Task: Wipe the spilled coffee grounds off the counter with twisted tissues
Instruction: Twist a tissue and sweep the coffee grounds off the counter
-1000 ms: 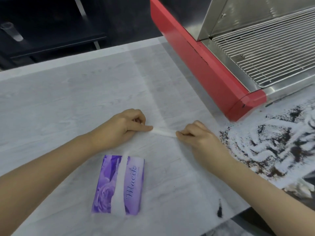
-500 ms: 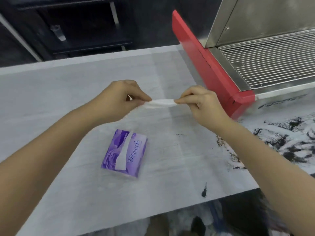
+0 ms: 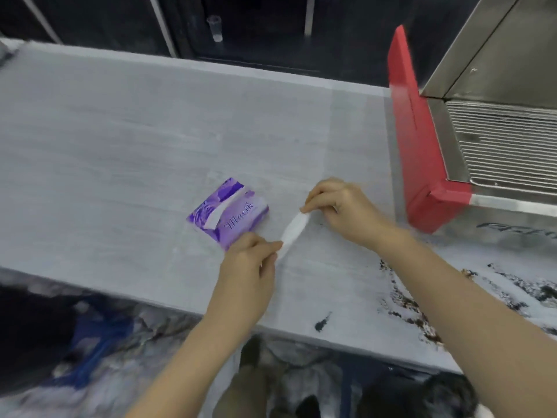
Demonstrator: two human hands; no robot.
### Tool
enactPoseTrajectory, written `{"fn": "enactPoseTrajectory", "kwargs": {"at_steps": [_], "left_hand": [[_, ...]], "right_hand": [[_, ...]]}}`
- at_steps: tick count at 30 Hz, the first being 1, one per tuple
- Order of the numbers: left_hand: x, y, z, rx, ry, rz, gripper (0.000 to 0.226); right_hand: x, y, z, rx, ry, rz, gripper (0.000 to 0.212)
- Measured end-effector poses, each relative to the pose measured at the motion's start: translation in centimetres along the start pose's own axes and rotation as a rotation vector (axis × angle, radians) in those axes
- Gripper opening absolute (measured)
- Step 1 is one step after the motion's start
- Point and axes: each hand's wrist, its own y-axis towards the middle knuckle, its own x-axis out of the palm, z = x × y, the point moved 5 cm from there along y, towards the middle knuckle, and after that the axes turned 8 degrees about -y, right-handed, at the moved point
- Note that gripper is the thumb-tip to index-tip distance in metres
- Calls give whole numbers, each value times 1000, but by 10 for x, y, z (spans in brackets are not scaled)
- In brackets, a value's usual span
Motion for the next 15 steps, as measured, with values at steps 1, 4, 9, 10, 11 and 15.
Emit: {"fn": "enactPoseTrajectory", "kwargs": {"at_steps": [1, 4, 9, 10, 11, 15], "left_hand": [[3, 0, -5, -15, 5, 34, 24], [1, 10, -17, -40, 16, 129, 25], [-11, 39, -31, -31, 57, 203, 32], [-13, 44, -34, -31, 65, 213, 33], [-13, 50, -36, -31, 73, 222, 35], [-10, 71, -43, -8, 110, 242, 33]], "right_hand": [[5, 2, 3, -5, -13, -11, 35], [15, 17, 10, -16, -33, 2, 37], [24, 59, 10, -39, -42, 75, 33], [25, 68, 12, -36, -40, 84, 32], [27, 76, 14, -32, -38, 85, 32], [33, 100, 23, -15, -47, 39, 29]]}}
